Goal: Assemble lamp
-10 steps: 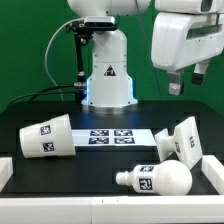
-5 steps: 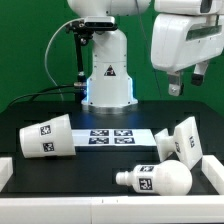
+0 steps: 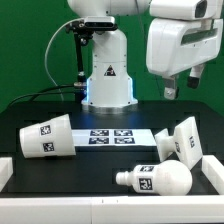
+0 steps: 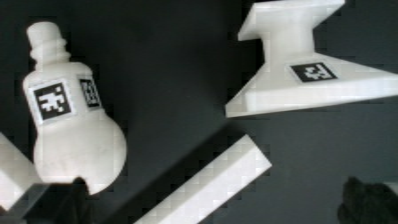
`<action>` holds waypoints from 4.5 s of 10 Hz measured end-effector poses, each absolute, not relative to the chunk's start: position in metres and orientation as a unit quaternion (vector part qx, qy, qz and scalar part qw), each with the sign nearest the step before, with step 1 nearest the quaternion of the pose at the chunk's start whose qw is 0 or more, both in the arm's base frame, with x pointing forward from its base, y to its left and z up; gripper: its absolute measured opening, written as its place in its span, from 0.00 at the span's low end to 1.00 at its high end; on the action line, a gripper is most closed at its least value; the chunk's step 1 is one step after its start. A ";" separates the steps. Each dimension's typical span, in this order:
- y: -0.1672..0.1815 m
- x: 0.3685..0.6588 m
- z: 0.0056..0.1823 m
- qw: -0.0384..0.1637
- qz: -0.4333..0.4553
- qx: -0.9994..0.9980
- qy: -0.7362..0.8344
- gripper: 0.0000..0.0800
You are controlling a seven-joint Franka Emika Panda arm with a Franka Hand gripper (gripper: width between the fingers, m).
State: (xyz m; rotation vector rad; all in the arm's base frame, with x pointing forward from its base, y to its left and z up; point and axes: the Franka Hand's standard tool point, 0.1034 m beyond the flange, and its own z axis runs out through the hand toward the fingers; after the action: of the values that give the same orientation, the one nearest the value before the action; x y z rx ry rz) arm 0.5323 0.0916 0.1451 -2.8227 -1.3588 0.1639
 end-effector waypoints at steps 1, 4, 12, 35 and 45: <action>0.091 0.527 0.138 0.000 0.036 -0.896 -0.443 0.88; 0.087 0.519 0.129 0.001 0.010 -0.894 -0.449 0.88; 0.082 0.479 0.108 0.004 -0.012 -0.888 -0.460 0.88; 0.055 0.609 0.040 0.031 -0.010 -0.855 -0.518 0.88; 0.046 0.611 0.030 0.027 -0.019 -0.852 -0.522 0.69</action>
Offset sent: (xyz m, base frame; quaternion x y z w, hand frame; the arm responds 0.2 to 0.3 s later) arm 0.0000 0.0000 0.0000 0.0000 0.0000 0.0000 1.0000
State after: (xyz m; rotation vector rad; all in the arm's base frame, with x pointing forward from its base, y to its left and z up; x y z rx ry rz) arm 0.6113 0.0461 0.0296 -2.6313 -1.6128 -0.0581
